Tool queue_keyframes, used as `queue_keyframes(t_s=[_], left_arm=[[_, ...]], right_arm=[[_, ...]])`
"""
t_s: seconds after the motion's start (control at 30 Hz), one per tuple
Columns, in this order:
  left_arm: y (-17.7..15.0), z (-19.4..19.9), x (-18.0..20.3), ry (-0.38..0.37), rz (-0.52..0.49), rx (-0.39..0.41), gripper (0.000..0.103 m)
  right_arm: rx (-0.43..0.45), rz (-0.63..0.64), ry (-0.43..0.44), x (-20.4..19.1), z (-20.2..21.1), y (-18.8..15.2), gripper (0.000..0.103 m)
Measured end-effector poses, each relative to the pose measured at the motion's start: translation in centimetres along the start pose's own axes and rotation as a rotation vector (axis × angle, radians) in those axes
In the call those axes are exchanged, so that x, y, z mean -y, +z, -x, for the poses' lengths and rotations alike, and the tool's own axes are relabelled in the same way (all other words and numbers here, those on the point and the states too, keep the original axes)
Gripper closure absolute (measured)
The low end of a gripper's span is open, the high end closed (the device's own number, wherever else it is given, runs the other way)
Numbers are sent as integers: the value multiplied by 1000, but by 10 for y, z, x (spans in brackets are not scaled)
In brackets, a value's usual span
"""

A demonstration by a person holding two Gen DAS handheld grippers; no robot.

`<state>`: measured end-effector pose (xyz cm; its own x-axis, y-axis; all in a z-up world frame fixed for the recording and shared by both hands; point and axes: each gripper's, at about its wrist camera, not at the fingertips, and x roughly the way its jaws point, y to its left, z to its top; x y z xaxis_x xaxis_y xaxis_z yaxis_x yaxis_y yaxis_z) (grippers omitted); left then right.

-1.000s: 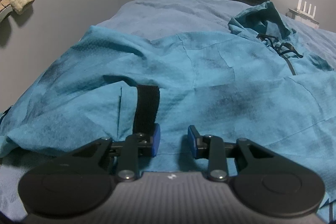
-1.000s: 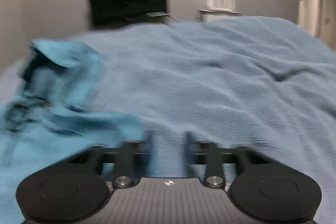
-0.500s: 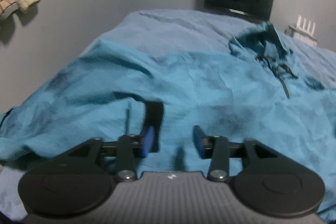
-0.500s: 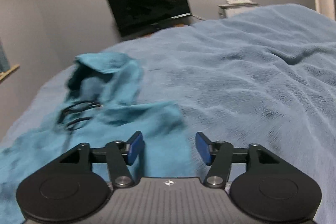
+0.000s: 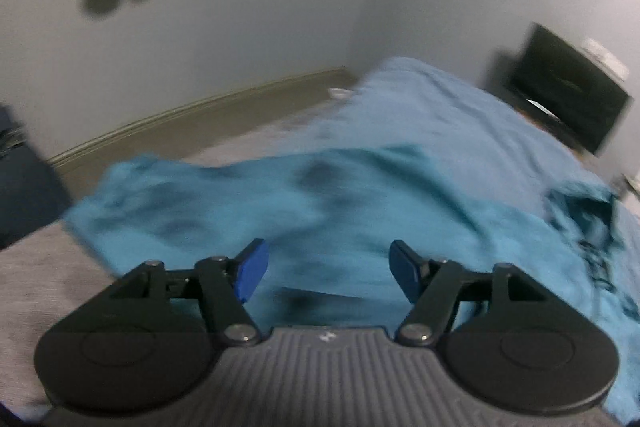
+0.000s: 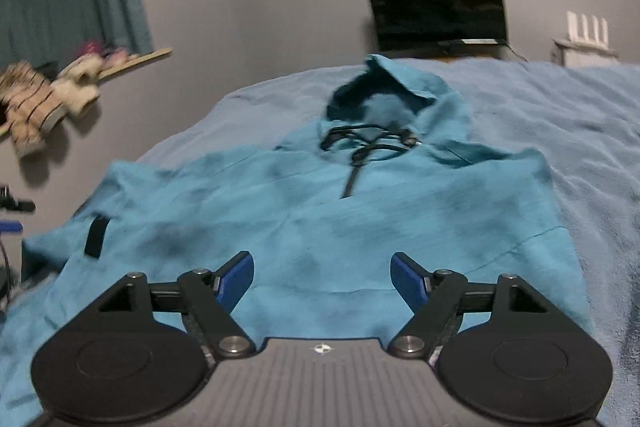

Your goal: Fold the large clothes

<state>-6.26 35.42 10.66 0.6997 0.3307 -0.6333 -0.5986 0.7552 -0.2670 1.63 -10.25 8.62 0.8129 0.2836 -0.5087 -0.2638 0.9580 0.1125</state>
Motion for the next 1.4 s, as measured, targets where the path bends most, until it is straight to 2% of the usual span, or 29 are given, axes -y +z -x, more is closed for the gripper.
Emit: queue_keyframes(t_s=[0.17,0.3,0.37,0.47,0.53,0.57,0.6,0.67,0.7,0.73,0.77,0.8,0.93,1.1,1.23,1.4], left_arm=[[1,-12,-85,129,145,-56,36],[-10,-28,-132,164,274,-95,36],[-14,-38,-146,162,318,-111,37],[-21,-53,-162,113,398,-103,37],[-25,-60,-169,42,456,-60,38],[-27,-64,-172,20,476,-45,41],[-28,-67,-175,3,496,-31,49],[-30,-76,-179,-10,513,-23,68],[-30,-78,-181,-7,516,-23,86],[-31,-81,-182,0,519,-19,96],[-31,-81,-183,-6,524,-5,98],[-31,-80,-183,-8,520,13,103],[-22,-65,-168,10,433,114,103],[-2,-26,-137,5,336,256,103],[18,12,-93,-36,213,363,103],[34,57,-10,-123,15,463,103]], right_arm=[[-3,50,-18,-10,10,-18,25],[-11,51,-38,-2,6,-25,25],[-11,52,-42,3,4,-27,25],[-14,57,-51,6,2,-30,25],[-22,65,-55,7,-1,-32,25],[-26,70,-57,7,-2,-34,25],[-29,75,-59,7,-3,-35,25],[-35,85,-60,6,-5,-37,25],[-36,89,-60,5,-6,-37,25],[-38,92,-60,5,-7,-38,25],[-40,92,-60,5,-7,-38,25],[-42,92,-60,6,-8,-39,25],[-38,84,-62,8,-7,-39,25],[-30,65,-59,10,-6,-37,25],[-19,38,-54,13,-4,-36,25],[1,-19,-50,20,-1,-33,25]])
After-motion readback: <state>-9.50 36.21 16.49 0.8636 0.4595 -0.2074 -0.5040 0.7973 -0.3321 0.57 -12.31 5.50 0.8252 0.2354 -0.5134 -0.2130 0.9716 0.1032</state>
